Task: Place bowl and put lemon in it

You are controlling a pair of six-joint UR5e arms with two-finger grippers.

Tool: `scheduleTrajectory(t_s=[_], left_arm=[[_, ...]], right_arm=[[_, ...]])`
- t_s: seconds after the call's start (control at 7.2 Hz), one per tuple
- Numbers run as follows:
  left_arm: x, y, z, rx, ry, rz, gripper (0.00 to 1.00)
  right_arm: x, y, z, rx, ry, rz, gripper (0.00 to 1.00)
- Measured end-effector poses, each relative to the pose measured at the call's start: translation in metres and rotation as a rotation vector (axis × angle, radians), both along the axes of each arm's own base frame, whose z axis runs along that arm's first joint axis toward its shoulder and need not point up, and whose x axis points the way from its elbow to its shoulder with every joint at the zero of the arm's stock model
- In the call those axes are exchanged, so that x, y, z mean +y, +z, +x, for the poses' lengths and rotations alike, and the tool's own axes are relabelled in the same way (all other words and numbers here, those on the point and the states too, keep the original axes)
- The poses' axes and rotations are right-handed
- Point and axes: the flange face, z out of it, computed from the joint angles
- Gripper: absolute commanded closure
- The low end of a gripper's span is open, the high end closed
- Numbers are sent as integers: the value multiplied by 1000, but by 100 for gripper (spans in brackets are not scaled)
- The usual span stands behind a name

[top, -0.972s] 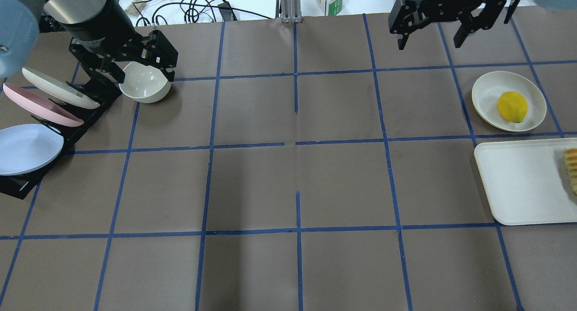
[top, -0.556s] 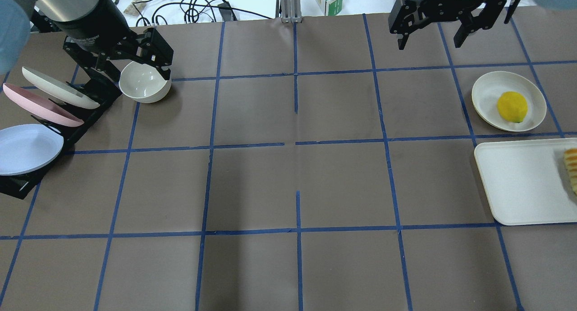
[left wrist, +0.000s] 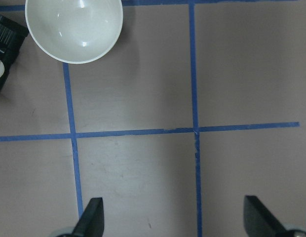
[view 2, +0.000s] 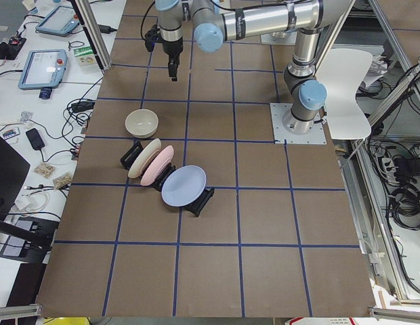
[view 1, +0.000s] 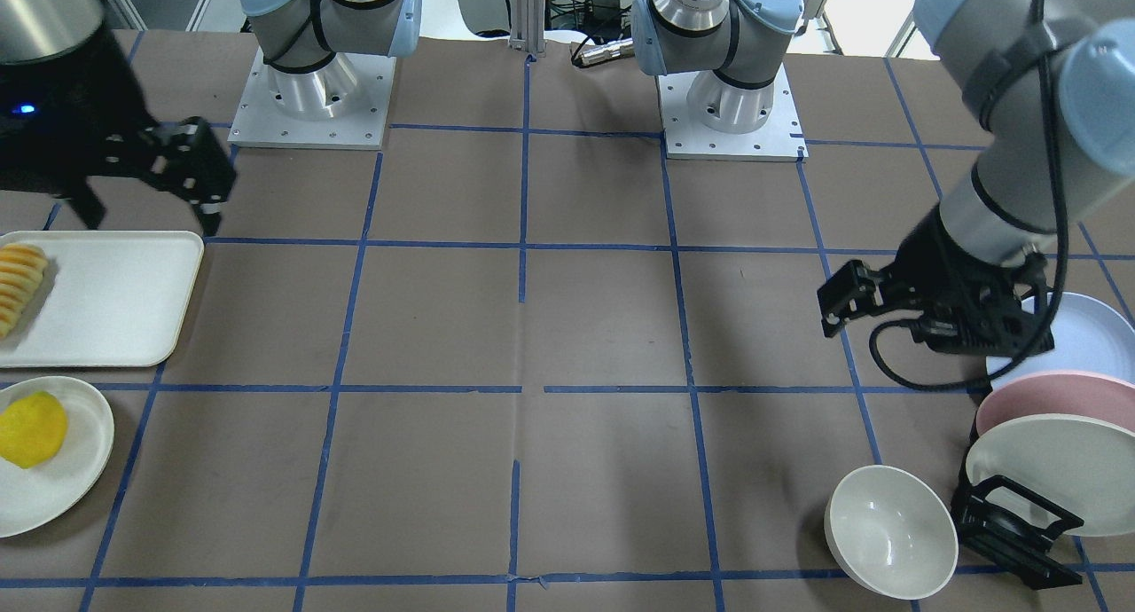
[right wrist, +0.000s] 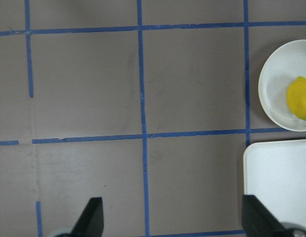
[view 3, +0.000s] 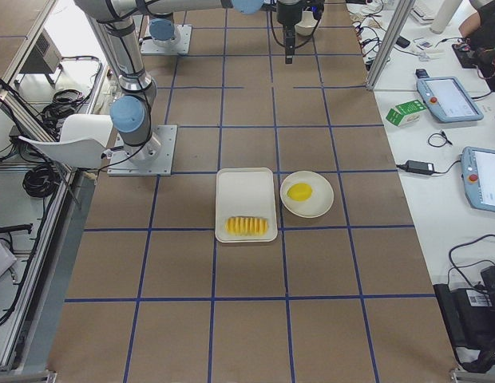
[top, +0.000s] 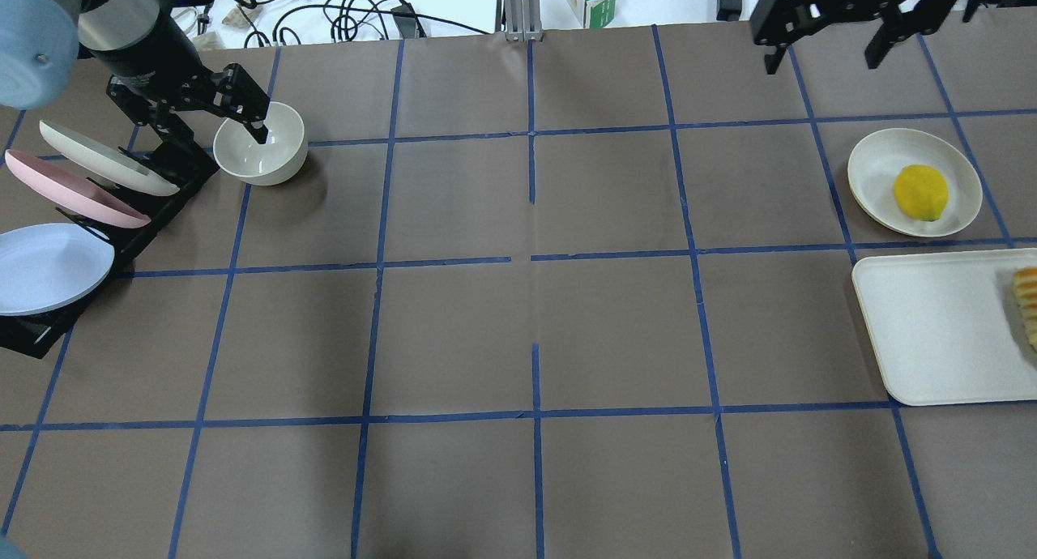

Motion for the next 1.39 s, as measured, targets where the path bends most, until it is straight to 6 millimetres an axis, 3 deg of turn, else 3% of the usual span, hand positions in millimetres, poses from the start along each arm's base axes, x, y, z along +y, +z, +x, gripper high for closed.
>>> scheduleTrajectory(t_s=[0.28,0.42,0.56,0.83,0.97,1.25,1.39], left_arm=[[-66,-72,58,-1,-24,-5,0],[-92,-102,84,0,-21,-14,0],[-108,-128,97,4,-21,-7,0],[-121,-164,107,10,-20,6,0],[-125,-176,109,9,-23,4,0],[-128,-190,116,9,-22,9,0],[-127,-196,124,12,-21,15,19]], right_arm=[[-8,-18,-164,4,7,43,0],[-6,-35,-226,0,33,62,0],[-5,-45,-257,2,60,67,0],[-6,-56,-269,-8,74,74,0],[-16,-81,-270,-26,80,98,0],[-58,-159,-269,-24,110,113,0],[-74,-198,-271,-22,124,112,0]])
